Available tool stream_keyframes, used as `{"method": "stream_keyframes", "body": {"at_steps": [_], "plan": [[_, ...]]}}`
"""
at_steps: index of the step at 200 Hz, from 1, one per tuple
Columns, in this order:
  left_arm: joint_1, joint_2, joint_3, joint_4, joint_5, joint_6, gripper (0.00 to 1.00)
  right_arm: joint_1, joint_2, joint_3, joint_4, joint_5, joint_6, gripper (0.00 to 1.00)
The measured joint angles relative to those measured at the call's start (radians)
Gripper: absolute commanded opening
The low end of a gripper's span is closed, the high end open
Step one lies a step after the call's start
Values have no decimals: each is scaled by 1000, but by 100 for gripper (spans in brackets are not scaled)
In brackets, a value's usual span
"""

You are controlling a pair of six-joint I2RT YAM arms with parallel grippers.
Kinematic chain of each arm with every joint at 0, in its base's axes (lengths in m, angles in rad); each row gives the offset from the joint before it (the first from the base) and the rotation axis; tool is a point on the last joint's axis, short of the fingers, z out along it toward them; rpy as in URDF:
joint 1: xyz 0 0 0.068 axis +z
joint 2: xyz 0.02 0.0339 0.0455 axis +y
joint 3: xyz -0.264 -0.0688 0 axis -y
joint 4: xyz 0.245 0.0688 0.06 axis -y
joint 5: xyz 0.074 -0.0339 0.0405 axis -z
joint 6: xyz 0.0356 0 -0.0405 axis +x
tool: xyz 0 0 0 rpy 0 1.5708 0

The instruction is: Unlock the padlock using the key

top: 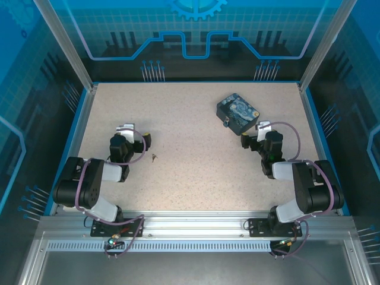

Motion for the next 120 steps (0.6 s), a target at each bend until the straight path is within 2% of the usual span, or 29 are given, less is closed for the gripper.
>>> {"method": "stream_keyframes", "body": {"at_steps": [83,103,120], "plan": [[0,0,0,-4,0,0,99,-1,-1,2,-5,-14,0,100],[0,0,0,-4,0,1,99,-1,-35,13,-71,-9,1,100],[0,-3,1,-12,-6,1,99,-1,-123,27,-160,14,15,100]]}}
